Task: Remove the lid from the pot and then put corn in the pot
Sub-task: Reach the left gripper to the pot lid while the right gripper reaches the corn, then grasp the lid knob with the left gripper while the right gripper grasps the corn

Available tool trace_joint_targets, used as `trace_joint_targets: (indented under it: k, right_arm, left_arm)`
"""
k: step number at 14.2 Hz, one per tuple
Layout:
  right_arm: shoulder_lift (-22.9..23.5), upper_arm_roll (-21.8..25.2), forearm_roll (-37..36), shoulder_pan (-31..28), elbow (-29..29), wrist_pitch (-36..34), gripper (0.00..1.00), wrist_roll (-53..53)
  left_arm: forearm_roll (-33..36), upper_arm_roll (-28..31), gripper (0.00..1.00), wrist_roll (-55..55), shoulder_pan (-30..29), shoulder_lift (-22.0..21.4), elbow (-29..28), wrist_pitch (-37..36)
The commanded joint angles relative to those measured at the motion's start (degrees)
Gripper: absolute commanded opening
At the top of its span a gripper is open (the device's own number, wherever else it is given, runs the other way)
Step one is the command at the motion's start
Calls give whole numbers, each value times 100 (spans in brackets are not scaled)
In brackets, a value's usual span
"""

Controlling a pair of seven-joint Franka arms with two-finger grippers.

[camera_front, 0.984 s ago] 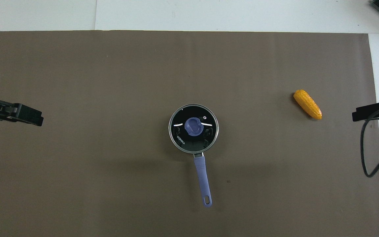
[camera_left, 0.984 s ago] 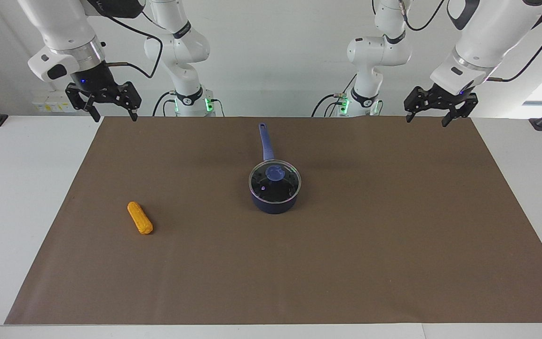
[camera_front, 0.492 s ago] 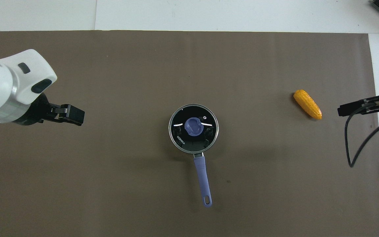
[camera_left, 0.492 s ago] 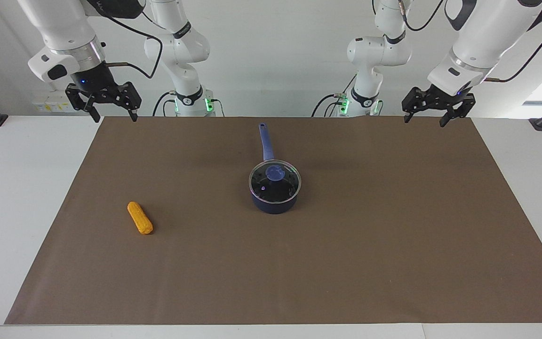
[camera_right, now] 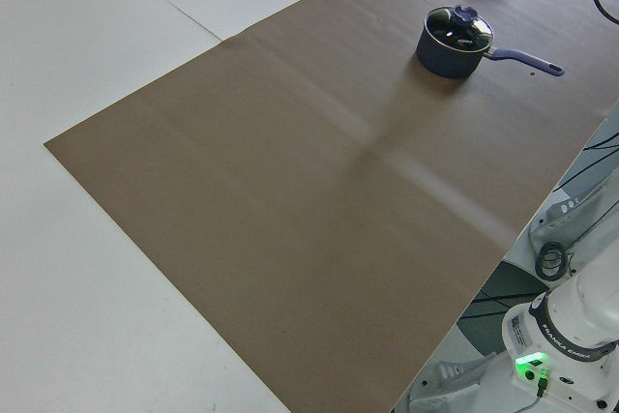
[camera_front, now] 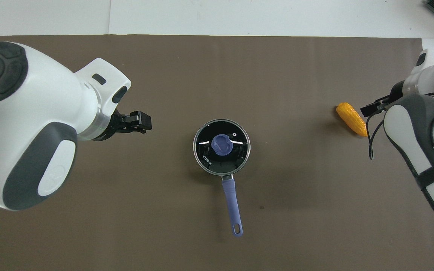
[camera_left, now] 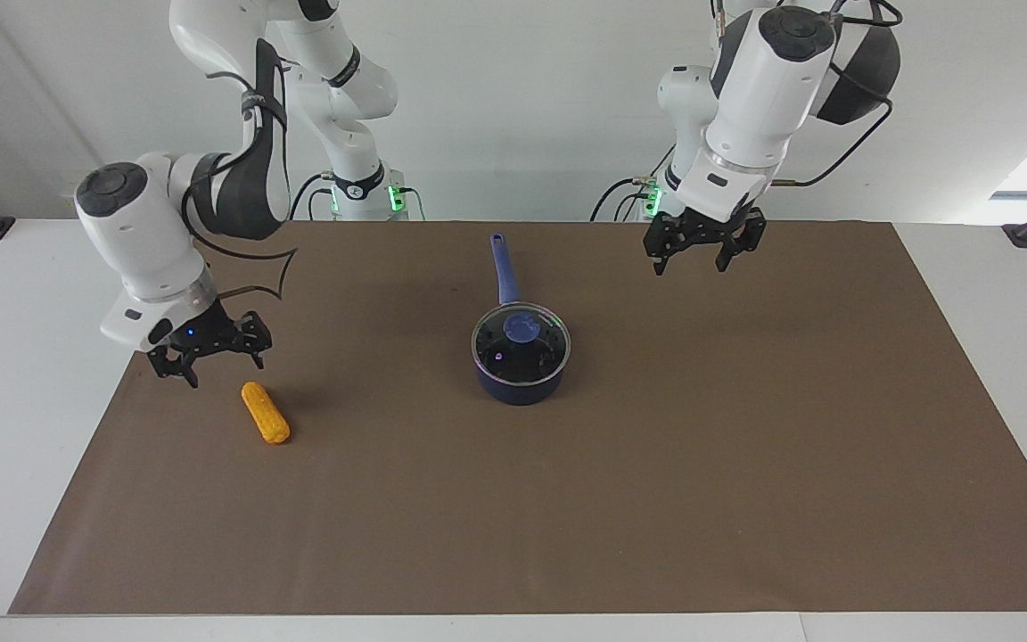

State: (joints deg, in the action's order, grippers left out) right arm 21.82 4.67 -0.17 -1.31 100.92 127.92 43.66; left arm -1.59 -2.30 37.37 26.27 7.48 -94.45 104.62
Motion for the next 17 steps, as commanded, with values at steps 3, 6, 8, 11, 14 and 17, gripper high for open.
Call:
trace_joint_targets:
  k: [3, 6, 8, 11, 14, 17]
  right_arm:
    - [472, -45, 833, -71, -46, 295, 100, 1276]
    - [490, -36, 843, -80, 94, 303, 100, 1487]
    - [482, -28, 817, -106, 138, 303, 99, 1514]
    - [455, -28, 825, -71, 182, 294, 0, 1217]
    - [455, -28, 781, -27, 165, 225, 0, 768]
    - [438, -36, 851, -106, 86, 14, 0, 189]
  left_arm:
    - [53, 98, 100, 788, 606, 472, 23, 514]
    - [62, 98, 100, 1026, 852, 674, 49, 787]
    - [71, 107, 100, 1359, 1037, 1086, 381, 815]
    - [106, 107, 100, 1475, 1222, 1308, 621, 823]
    - [211, 107, 100, 1694, 1380, 1405, 612, 858]
    - [369, 98, 100, 1738, 1459, 1466, 586, 1087]
